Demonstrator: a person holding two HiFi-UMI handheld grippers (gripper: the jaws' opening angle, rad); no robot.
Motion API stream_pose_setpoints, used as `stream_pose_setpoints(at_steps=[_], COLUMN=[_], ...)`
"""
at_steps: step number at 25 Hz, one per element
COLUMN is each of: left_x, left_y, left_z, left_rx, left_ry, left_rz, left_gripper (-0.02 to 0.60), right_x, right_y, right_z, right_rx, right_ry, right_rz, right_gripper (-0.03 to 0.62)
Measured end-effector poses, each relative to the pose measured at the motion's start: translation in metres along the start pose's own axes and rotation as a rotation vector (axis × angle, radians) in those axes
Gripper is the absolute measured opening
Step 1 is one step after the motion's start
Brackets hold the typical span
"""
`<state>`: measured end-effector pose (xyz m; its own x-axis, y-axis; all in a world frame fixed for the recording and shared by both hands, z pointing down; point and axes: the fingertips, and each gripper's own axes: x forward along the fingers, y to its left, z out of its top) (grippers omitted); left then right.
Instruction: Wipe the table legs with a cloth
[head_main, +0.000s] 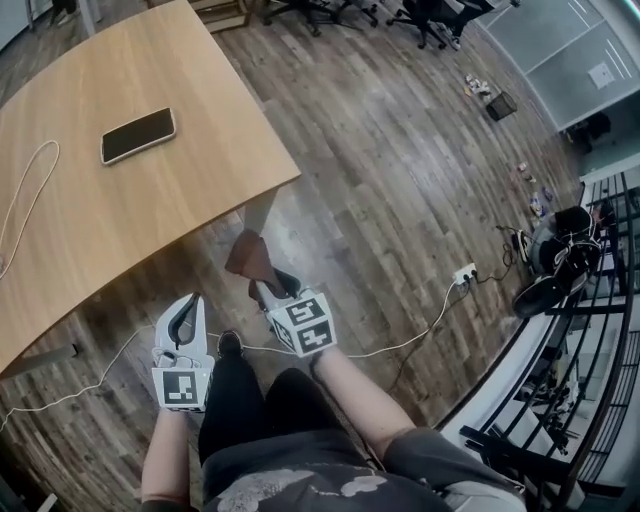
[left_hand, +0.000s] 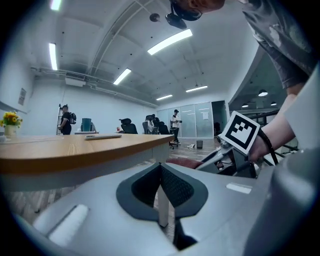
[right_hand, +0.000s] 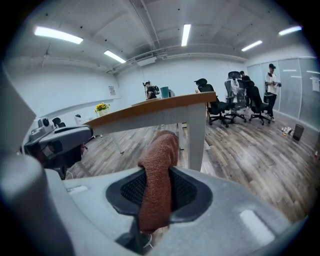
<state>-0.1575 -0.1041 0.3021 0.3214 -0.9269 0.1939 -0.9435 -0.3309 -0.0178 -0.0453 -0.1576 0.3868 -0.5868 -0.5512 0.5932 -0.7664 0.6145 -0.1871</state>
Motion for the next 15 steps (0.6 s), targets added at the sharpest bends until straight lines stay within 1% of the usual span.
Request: stream_pose_setpoints(at_steps=[2,4,7,10,13,15], left_x=[0.013,0.027,0.050,0.071,0.085,0.095], left_y=[0.005,0.014,0.028,0.037,0.047,0.056], left_z=[-0.020,-0.030,-0.046,-0.062,-0.092,-0.113], left_rx=[-0.016,-0.037,-0.036,-0.029,-0.029,-0.028], left_ry=[0.002,-0.001,-0.015,-0.035,-0.055,-0.063], left_rz=[0.009,0.018,0.014,0.009,0.013,0.021], left_gripper=[0.020,0.018,0.018,0.019,0.020,0.020], right_x=[0.018,0.034,0.057,0.075,0.090,0.104], right_y=[-0.011,-0.019,-0.031,-0.043,-0.051,-0.055], right_z=[0.000,0.011,0.029,0.041,0.042,0.035], right_rx=[0.028,0.059,0.095,0.131,0.138,0.130], right_ry=[-0.016,-0.052,-0.104,-0.177,-0.246,-0.272], right_rz=[0.003,0.004,-0.006,0.007,0.025,0.029], right_gripper=[0.091,0.091,0.091,0.091,0.091,0.091])
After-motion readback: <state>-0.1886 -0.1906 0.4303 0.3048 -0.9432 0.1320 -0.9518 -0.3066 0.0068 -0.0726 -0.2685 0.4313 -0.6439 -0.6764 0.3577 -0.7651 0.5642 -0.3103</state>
